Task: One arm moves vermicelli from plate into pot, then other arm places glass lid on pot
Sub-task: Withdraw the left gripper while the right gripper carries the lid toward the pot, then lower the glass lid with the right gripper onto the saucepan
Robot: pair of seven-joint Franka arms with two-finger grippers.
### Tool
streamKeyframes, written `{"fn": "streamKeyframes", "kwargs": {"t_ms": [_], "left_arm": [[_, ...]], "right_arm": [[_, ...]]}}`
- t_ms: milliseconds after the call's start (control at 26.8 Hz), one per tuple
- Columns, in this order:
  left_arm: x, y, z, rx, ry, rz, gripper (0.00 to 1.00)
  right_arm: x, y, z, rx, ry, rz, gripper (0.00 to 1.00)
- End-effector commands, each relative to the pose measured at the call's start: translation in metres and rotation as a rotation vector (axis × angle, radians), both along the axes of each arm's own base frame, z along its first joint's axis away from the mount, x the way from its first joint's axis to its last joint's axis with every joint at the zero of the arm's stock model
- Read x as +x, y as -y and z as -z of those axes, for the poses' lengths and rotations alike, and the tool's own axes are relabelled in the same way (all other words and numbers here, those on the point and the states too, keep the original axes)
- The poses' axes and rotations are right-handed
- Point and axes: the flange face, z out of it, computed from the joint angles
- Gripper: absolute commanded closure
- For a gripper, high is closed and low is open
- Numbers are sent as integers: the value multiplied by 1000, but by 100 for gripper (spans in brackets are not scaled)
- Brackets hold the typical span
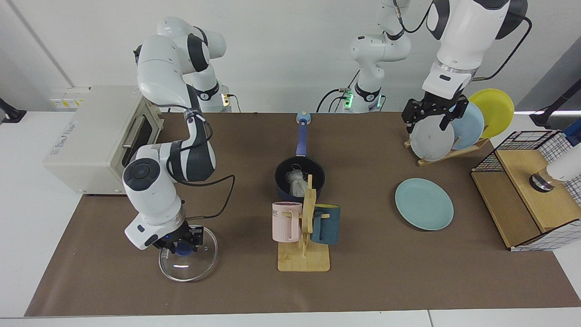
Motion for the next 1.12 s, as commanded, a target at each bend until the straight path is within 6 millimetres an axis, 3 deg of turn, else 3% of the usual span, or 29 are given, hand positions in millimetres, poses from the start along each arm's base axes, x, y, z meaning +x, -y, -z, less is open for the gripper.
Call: {"fn": "streamKeyframes", "kwargs": {"t_ms": [0,224,410,820,969,1081], "left_arm": [[-5,-1,-1,-41,7,17,1],[-3,-12,-2,-114,21,-24,0],[-1,-13,-2,-138,30,-46,0],[-3,-15,0,-132,9,-42,0],[-4,-9,0,-123,8,-36,0],[-4,-9,-1,-123,10,-36,0]], "right_arm": [[-41,-12,-45,23,-52,23,100],[-76,-12,-85,9,-62,24,100],[-114,-21,-98,13,-84,36,100],[-148,-145,-102,39,-57,167,100],[-161,-193,-95,33,-48,187,100],[-168,-218,-90,35,-45,183,100]]}}
